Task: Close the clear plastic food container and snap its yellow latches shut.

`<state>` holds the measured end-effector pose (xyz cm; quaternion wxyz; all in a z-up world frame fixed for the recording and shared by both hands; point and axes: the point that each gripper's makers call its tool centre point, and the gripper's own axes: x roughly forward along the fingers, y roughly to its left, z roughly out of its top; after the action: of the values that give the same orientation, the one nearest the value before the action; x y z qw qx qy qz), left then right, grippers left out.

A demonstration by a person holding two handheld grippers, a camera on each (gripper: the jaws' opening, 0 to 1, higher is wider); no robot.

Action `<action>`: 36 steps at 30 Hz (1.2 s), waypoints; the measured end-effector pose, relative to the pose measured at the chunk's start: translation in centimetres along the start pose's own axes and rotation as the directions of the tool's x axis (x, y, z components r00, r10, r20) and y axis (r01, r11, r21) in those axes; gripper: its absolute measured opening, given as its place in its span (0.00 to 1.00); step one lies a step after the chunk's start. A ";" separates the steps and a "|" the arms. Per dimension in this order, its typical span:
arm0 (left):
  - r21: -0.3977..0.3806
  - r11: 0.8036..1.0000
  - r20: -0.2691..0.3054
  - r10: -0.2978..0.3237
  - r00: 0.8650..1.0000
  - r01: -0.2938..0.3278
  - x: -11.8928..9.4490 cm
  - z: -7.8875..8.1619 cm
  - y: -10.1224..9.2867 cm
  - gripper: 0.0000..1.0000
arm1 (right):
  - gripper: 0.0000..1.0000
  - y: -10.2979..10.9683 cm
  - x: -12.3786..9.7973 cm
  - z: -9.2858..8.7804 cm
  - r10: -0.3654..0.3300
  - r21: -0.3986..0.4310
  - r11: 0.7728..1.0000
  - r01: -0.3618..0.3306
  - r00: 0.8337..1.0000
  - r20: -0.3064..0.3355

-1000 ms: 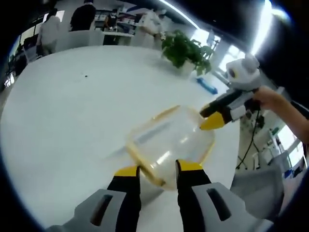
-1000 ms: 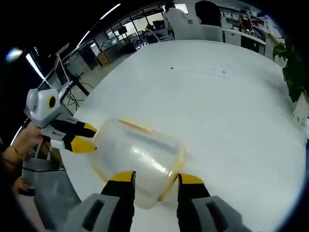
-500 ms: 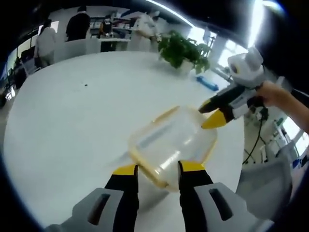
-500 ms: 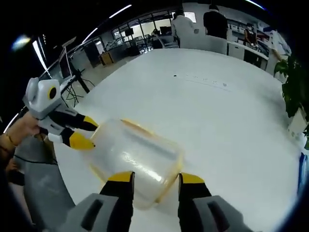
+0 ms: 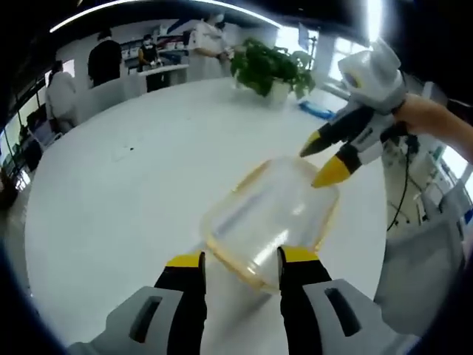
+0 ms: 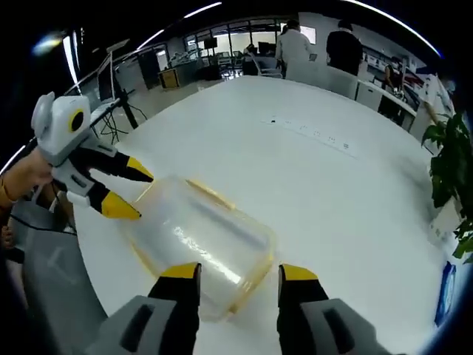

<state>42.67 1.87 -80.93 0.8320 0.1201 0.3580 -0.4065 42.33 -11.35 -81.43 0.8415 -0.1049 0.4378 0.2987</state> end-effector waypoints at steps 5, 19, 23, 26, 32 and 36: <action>0.070 0.997 -0.008 0.011 1.000 -0.010 0.0 0.3 -0.3 0.35 | 0.43 -0.4 0.1 0.3 -0.015 -0.055 0.998 0.014 1.000 -0.005; 0.204 0.977 -0.024 0.061 0.998 -0.055 -0.1 2.1 0.0 0.37 | 0.42 0.4 -0.3 2.0 0.056 -0.089 0.995 -0.051 0.997 0.055; 0.201 0.980 0.012 0.012 1.000 -0.014 0.2 2.9 -0.9 0.36 | 0.41 1.6 -0.3 3.3 0.138 -0.054 0.990 -0.133 0.984 0.110; 0.193 0.981 0.029 -0.022 0.999 0.016 0.3 3.2 -1.7 0.36 | 0.39 2.3 -0.2 4.0 0.171 -0.058 0.985 -0.165 0.976 0.133; 0.204 0.979 0.033 -0.035 0.999 0.028 0.8 3.4 -2.1 0.35 | 0.36 3.3 0.4 4.6 0.203 -0.090 0.977 -0.192 0.970 0.135; 0.215 0.976 0.030 -0.044 0.999 0.036 1.3 3.3 -2.4 0.34 | 0.33 3.9 0.8 4.7 0.223 -0.087 0.973 -0.214 0.966 0.127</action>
<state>43.02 -2.05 -79.25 0.8118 0.1950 0.3001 -0.4614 43.58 -5.84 -78.95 0.8269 -0.0659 0.3774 0.4117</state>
